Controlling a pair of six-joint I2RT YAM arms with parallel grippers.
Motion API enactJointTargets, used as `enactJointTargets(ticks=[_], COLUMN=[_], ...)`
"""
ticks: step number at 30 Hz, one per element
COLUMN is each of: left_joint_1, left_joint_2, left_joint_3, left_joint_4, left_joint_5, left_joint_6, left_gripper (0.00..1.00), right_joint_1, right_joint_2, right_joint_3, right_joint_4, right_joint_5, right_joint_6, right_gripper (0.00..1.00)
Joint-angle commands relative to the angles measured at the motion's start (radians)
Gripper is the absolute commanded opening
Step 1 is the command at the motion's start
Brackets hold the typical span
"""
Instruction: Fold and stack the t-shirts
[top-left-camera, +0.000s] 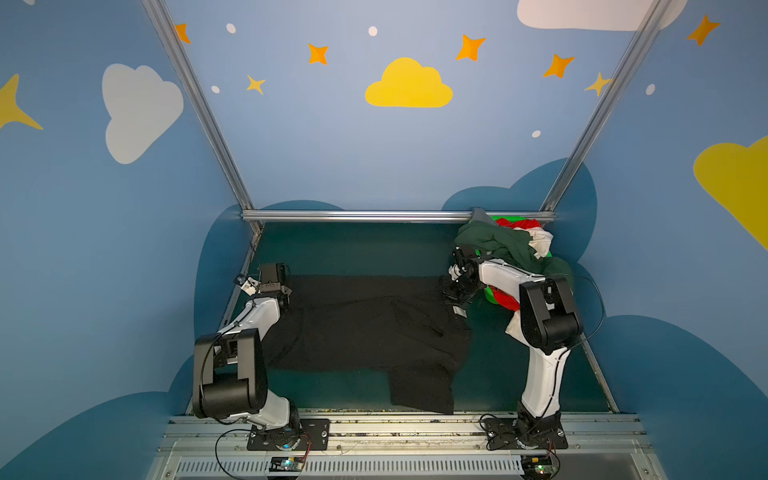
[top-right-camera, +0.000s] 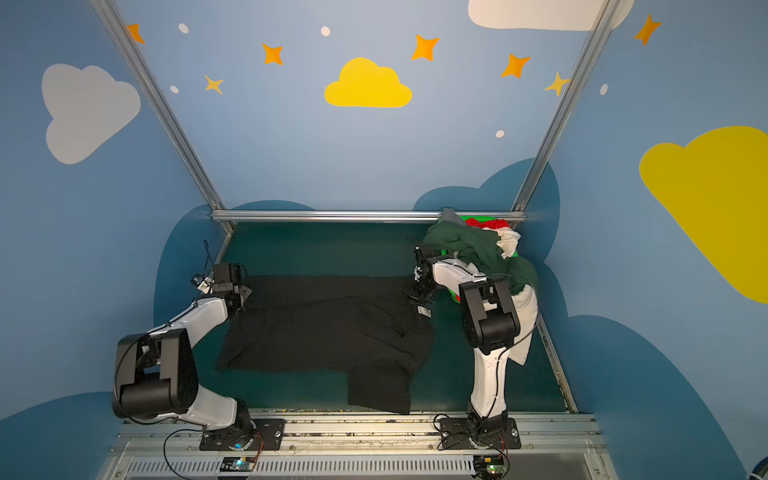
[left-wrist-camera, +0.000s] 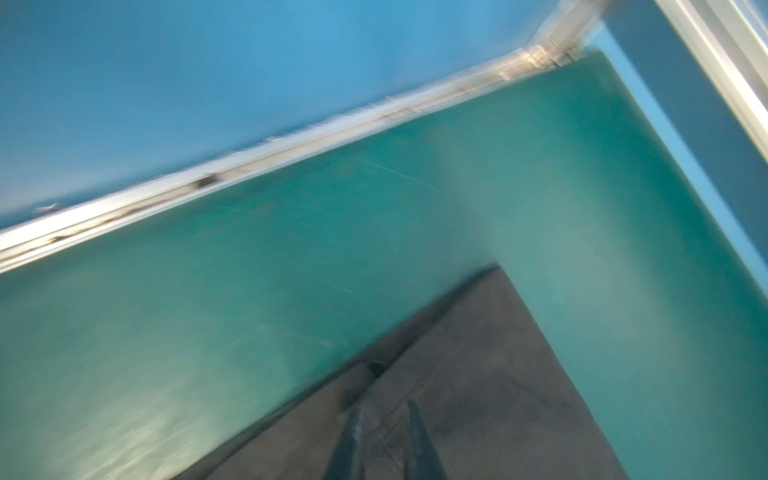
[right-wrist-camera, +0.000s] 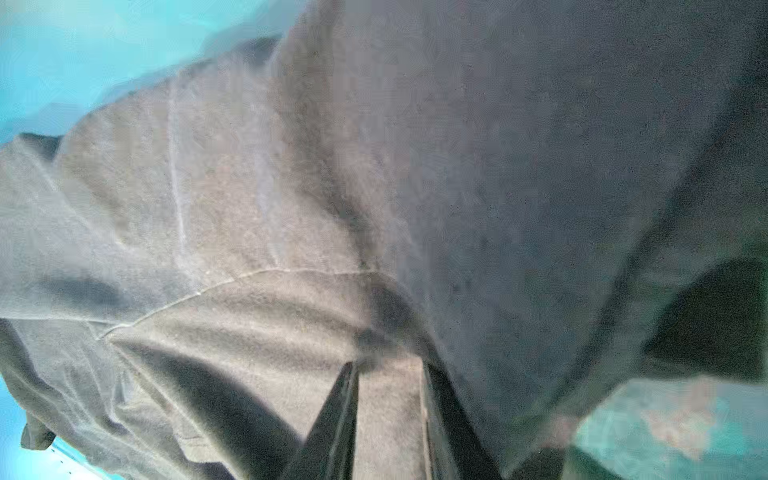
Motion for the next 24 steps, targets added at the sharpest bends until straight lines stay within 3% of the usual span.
enactJointTargets(ticks=[1, 5, 10, 24], left_joint_1=[0.002, 0.003, -0.001, -0.022], left_joint_2=[-0.068, -0.074, 0.051, 0.493], left_joint_3=[0.023, 0.042, 0.088, 0.382], left_joint_4=[-0.113, -0.061, -0.033, -0.178], left_joint_5=[-0.134, -0.019, 0.165, 0.347], left_joint_6=[-0.082, -0.019, 0.028, -0.009], left_gripper=[0.36, 0.39, 0.41, 0.42], right_joint_1=[-0.009, -0.009, -0.009, -0.010], right_joint_2=[0.032, 0.046, 0.091, 0.330], right_joint_3=[0.016, 0.036, 0.112, 0.514], right_joint_4=[-0.066, -0.076, -0.114, -0.310], right_joint_5=[0.041, 0.049, 0.071, 0.199], right_joint_6=[-0.010, -0.010, -0.023, -0.070], right_gripper=[0.29, 0.29, 0.29, 0.30])
